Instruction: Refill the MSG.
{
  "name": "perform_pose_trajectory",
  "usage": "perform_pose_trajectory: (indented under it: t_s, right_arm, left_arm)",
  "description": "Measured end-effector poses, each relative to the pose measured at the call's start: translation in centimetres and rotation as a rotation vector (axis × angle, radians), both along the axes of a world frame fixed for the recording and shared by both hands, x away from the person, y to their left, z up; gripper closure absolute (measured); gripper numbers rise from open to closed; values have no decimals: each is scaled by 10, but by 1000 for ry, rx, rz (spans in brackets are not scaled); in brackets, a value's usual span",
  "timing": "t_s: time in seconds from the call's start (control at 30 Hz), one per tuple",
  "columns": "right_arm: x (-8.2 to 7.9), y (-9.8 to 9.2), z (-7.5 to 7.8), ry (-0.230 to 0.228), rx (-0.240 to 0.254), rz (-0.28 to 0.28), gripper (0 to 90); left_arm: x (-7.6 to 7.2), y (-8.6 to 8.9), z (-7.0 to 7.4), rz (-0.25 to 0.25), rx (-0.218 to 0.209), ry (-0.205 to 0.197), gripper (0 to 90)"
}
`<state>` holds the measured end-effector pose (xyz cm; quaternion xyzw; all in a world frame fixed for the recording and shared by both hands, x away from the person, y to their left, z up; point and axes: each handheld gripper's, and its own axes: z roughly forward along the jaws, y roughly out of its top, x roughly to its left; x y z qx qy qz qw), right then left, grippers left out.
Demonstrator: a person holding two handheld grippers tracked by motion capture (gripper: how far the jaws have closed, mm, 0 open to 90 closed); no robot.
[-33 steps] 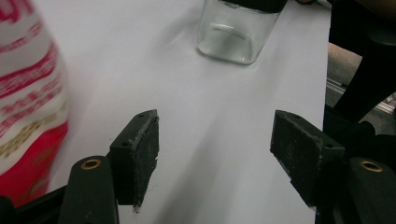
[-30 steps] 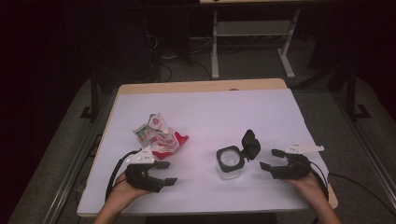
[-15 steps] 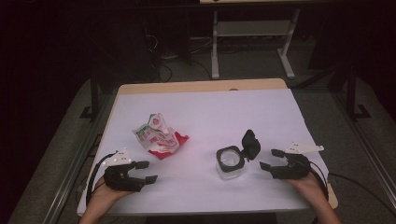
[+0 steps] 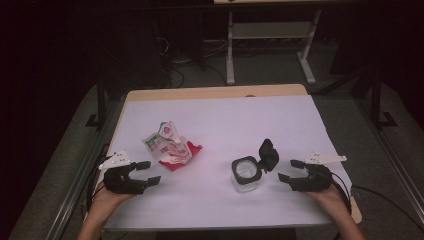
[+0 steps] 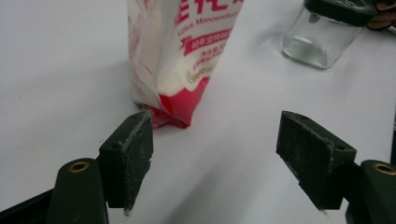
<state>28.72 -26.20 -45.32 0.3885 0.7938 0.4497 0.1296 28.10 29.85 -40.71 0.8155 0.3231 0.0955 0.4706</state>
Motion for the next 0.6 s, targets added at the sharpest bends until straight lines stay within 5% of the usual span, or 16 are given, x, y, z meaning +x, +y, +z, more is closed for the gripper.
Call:
perform_pose_trajectory:
  t_s: [0.6]
  right_arm:
    - [0, 1, 0, 6, -2, -5, 235]
  left_arm:
    - [33, -7, 16, 1, -3, -62, 264]
